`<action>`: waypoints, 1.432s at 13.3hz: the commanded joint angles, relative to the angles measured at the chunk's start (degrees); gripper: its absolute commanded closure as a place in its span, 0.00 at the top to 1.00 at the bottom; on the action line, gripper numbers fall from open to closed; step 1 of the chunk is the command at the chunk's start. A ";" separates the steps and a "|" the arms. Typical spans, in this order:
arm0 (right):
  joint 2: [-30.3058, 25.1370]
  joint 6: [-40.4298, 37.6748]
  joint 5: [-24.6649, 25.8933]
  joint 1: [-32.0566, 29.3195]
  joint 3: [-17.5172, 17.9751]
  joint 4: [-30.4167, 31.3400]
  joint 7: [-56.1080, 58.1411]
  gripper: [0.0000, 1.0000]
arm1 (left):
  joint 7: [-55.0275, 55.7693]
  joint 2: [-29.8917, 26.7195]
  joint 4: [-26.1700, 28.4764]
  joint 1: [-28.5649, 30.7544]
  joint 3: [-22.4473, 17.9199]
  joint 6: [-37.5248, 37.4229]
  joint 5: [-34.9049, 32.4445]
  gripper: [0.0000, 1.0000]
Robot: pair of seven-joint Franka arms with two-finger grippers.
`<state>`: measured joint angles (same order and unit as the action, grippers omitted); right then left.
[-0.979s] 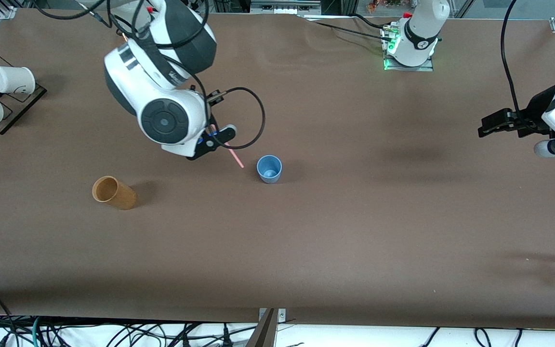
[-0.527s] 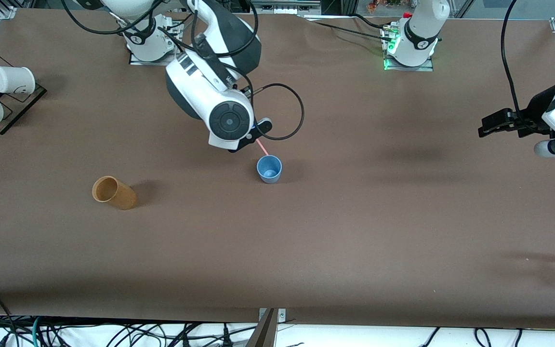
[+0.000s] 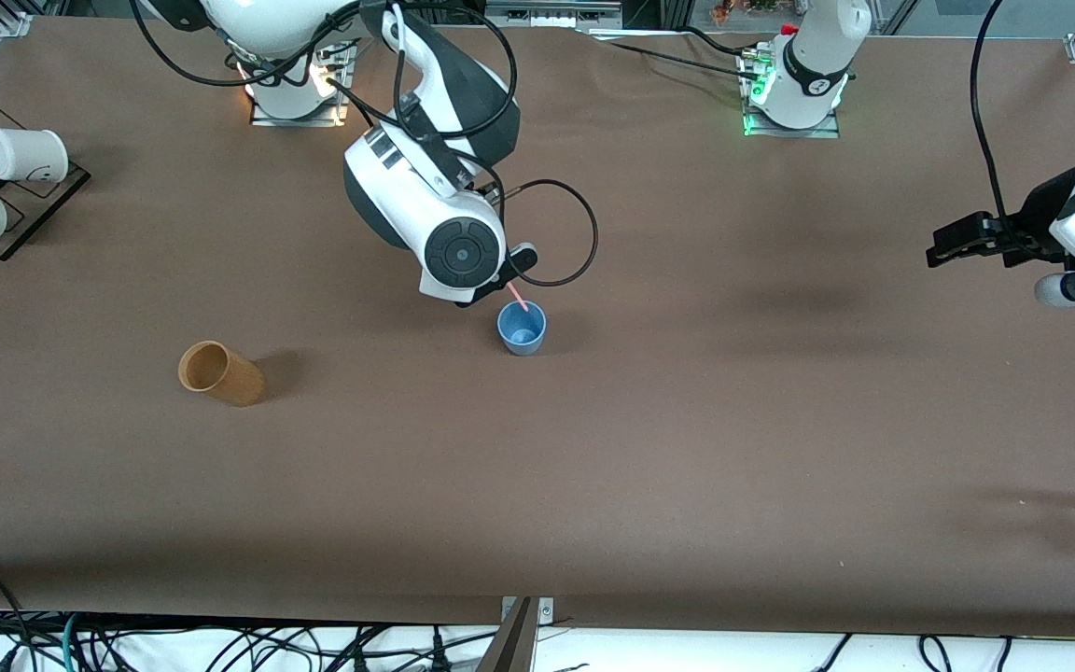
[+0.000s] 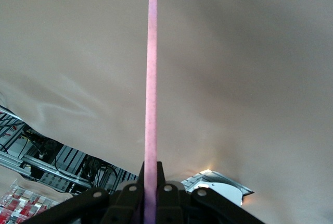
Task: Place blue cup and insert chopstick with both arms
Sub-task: 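Lower the chopstick into the blue cup with the right gripper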
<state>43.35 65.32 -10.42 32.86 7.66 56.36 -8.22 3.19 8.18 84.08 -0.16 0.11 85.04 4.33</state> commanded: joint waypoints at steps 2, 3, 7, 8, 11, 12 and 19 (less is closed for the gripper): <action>1.03 -0.02 1.63 0.28 -0.10 -1.17 -0.57 0.00 | -1.00 0.17 -0.58 0.07 0.15 -0.05 -1.52 1.00; 1.21 0.25 1.63 0.28 -0.10 -1.26 -0.48 0.00 | -1.00 0.25 -0.58 0.07 0.15 -0.05 -1.60 1.00; 1.74 1.48 1.63 0.10 -0.19 -1.26 -0.48 0.00 | -1.00 0.26 -0.58 0.07 0.15 -0.05 -1.52 1.00; 2.09 1.92 1.72 0.10 -0.19 -1.26 -0.48 0.00 | -1.00 0.26 -0.58 0.07 0.15 -0.05 -1.52 1.00; 2.70 3.24 1.72 -0.16 -0.19 -1.26 -0.40 0.00 | -1.00 0.26 -0.58 0.07 0.15 -0.05 -1.52 1.00; 3.14 3.67 1.72 -0.25 -0.27 -1.26 -0.40 0.00 | -1.00 0.26 -0.58 0.07 0.15 -0.05 -1.52 1.00; 4.64 6.31 1.72 -0.43 -0.89 -1.26 -0.40 0.00 | -1.00 0.26 -0.58 0.16 0.15 -0.05 -1.60 1.00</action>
<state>47.38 71.39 -9.27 32.46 6.59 56.36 -8.22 3.19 8.28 84.08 -0.14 0.11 85.04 4.33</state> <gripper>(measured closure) 0.965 0.000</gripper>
